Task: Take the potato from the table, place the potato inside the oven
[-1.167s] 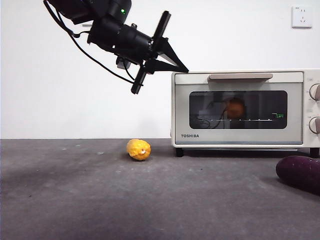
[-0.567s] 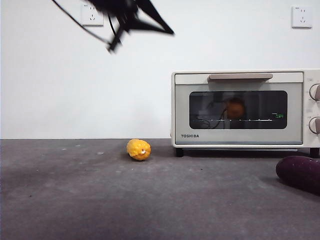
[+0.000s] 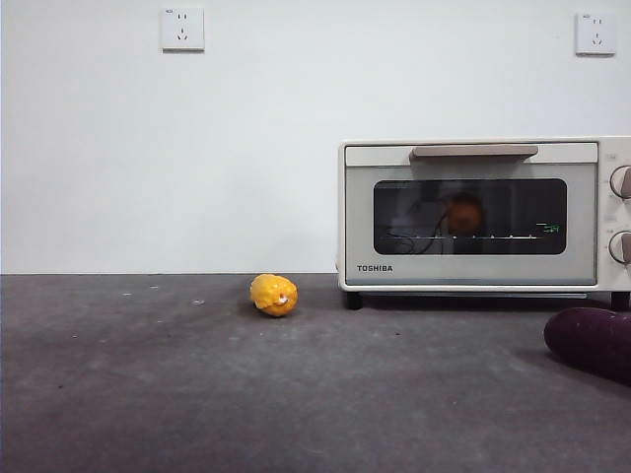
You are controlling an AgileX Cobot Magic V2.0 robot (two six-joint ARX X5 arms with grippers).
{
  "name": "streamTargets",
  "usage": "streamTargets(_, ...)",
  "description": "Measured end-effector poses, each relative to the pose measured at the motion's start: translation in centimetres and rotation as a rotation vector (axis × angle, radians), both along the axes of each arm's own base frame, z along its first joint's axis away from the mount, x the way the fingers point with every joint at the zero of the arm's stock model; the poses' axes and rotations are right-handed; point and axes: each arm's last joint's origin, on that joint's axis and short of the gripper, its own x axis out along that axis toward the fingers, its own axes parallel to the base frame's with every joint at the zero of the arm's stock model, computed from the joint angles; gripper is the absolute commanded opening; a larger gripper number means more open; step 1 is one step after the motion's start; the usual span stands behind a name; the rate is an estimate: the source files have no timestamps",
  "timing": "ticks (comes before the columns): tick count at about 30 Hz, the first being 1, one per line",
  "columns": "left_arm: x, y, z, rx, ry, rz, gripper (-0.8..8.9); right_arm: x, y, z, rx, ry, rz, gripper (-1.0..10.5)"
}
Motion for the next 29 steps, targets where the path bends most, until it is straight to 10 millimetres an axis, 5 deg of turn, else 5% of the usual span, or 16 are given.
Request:
streamTargets(4,-3.4,2.0,1.9,0.002,-0.145,0.054,-0.04,0.0,0.0,0.0,0.000,0.000,0.000,0.0)
streamTargets(12,-6.8,3.9,3.4,-0.034,-0.245,0.064,-0.04,0.0,0.0,0.0,0.000,0.001,0.000,0.0)
streamTargets(24,-4.3,2.6,2.3,0.011,-0.183,0.061,-0.04,0.1,0.0,0.0,-0.001,0.002,0.000,0.0)
streamTargets(29,-3.6,3.2,0.7,0.212,-0.151,0.146,-0.04,0.1,0.0,0.0,-0.001,0.002,0.000,0.0)
